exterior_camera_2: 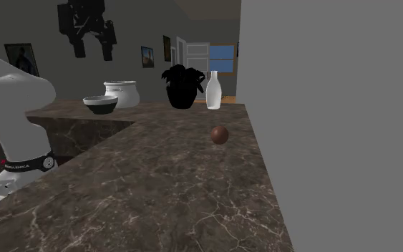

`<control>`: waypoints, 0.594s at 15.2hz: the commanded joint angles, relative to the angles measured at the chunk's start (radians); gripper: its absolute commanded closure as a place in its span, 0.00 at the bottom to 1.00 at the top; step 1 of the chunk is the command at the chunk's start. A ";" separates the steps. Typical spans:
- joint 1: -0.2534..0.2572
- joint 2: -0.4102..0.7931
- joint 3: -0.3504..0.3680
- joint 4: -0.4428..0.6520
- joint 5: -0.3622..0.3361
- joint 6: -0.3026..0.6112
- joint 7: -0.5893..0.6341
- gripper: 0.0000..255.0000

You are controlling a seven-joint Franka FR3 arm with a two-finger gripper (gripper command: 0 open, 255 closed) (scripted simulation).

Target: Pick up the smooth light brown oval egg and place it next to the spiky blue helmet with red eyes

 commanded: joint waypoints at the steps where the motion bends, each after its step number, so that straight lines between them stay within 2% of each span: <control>1: 0.000 0.000 0.000 0.000 0.000 0.000 0.000 0.00; 9: -0.014 0.152 0.075 -0.081 0.159 0.249 0.282 0.00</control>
